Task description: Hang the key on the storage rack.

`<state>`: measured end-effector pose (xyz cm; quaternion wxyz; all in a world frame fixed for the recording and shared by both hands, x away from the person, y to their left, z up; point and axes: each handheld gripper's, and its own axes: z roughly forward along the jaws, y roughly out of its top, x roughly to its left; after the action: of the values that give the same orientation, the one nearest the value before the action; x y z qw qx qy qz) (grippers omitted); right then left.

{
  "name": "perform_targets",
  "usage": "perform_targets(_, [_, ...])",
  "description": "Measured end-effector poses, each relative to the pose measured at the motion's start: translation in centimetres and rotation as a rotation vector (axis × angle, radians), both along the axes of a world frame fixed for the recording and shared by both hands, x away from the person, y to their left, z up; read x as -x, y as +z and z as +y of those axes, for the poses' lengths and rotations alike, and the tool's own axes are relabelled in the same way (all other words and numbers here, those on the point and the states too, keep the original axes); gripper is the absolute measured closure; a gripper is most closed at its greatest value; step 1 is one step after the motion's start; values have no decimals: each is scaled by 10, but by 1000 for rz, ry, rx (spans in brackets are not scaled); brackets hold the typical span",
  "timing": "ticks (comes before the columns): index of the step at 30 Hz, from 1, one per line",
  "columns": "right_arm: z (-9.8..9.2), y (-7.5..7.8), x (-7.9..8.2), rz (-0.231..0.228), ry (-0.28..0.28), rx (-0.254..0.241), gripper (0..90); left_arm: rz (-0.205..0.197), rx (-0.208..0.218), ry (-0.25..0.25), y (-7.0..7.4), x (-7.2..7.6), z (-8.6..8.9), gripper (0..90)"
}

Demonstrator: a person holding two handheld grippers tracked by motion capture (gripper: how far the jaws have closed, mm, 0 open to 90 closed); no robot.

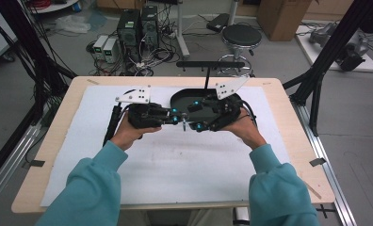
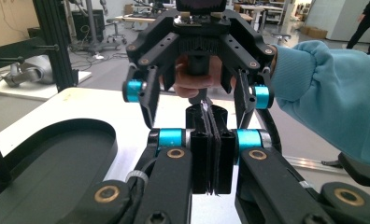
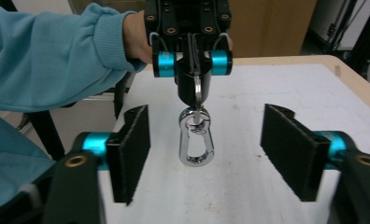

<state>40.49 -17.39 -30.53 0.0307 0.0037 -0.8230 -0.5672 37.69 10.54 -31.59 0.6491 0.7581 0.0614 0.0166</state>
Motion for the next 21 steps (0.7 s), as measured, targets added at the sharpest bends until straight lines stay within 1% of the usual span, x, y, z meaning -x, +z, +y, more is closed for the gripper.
perform_targets(2, [-1, 0, 0, -1, -11, -5, 401, 1, 3, -1, 0, 0, 0, 883])
perform_targets(3, [-1, 1, 1, 8, -8, -7, 423, 1, 3, -1, 0, 0, 0, 883])
perform_targets(4, [-1, 1, 1, 8, -8, -7, 423, 1, 4, -2, 0, 0, 0, 883])
perform_targets(5, [-2, 1, 0, -1, -9, -18, 442, 0, 4, -2, 0, 0, 0, 883])
perform_targets(6, [-3, 2, 1, 2, -7, -20, 458, 0, 4, -2, 0, 0, 0, 883])
perform_targets(7, [-3, 2, 0, -6, -5, -29, 473, 1, 4, -2, 0, 0, 0, 883])
perform_targets(10, [-3, 2, 1, -7, 2, -31, 526, 1, 15, -2, 0, 0, 0, 883])
perform_targets(11, [-3, 2, 1, -7, 2, -31, 526, 0, 15, -2, 0, 0, 0, 883])
perform_targets(12, [-3, 2, 2, 6, 3, -30, 545, -3, 17, -4, 0, 0, 0, 883])
perform_targets(14, [-1, 2, 2, 0, 11, -33, 566, -2, 18, -3, 0, 0, -1, 883])
perform_targets(15, [0, 2, 1, -15, 18, -38, 607, -3, 16, -3, 0, 0, -1, 883])
perform_targets(16, [0, 2, 1, -15, 18, -38, 607, -3, 16, -3, 0, 0, -1, 883])
perform_targets(17, [0, 2, 2, -7, 21, -36, 632, -3, 13, -3, 0, 0, 0, 883])
perform_targets(18, [0, 2, 2, -16, 21, -43, 640, -3, 13, -3, 0, 0, 0, 883])
perform_targets(19, [0, 2, 1, -15, 21, -47, 646, -3, 12, -2, 0, 0, 0, 883])
perform_targets(20, [-1, 3, 2, 0, 17, -42, 663, -2, 13, -2, 0, 0, 0, 883])
perform_targets(21, [-1, 3, 1, -1, 18, -49, 678, -2, 13, -2, 0, 0, 0, 883])
